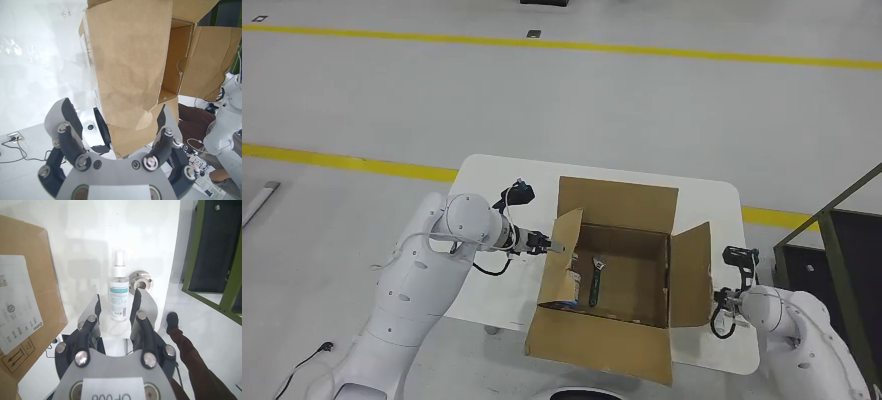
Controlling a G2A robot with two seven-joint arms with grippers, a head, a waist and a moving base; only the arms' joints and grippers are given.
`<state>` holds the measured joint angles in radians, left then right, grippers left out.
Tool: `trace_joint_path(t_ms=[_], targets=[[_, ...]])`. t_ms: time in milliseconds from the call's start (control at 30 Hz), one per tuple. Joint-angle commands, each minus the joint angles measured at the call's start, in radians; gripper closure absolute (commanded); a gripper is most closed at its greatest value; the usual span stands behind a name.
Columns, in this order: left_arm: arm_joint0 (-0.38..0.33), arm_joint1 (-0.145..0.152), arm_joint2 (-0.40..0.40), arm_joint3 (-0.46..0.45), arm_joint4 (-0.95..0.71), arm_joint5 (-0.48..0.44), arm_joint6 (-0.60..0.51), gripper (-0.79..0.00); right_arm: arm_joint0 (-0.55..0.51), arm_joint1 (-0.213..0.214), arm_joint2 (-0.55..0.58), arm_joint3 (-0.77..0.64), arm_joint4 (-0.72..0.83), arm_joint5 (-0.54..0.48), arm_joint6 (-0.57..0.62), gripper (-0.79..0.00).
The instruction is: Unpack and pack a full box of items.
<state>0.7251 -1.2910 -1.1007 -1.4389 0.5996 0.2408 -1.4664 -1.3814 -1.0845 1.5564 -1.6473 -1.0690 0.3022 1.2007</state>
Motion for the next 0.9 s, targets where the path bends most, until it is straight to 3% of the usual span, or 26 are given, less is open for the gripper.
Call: trace_joint_path(t_ms=[0, 500, 667, 867], targets=[[0.000, 0.000, 0.000, 0.000, 0.000, 0.000, 0.000, -0.785, 0.021, -0.003, -0.021, 0.033, -0.003, 0.005, 0.003, -0.388], [0.000, 0.000, 0.000, 0.000, 0.000, 0.000, 0.000, -0.785, 0.027, -0.009, -0.046, 0.102, 0.009, 0.021, 0.004, -0.409], [0.000, 0.000, 0.000, 0.000, 0.000, 0.000, 0.000, -0.785, 0.043, -0.013, -0.066, 0.134, 0.015, 0.022, -0.002, -0.462], [0.000, 0.000, 0.000, 0.000, 0.000, 0.000, 0.000, -0.785, 0.054, -0.018, -0.079, 0.127, 0.059, 0.001, 0.001, -0.449]])
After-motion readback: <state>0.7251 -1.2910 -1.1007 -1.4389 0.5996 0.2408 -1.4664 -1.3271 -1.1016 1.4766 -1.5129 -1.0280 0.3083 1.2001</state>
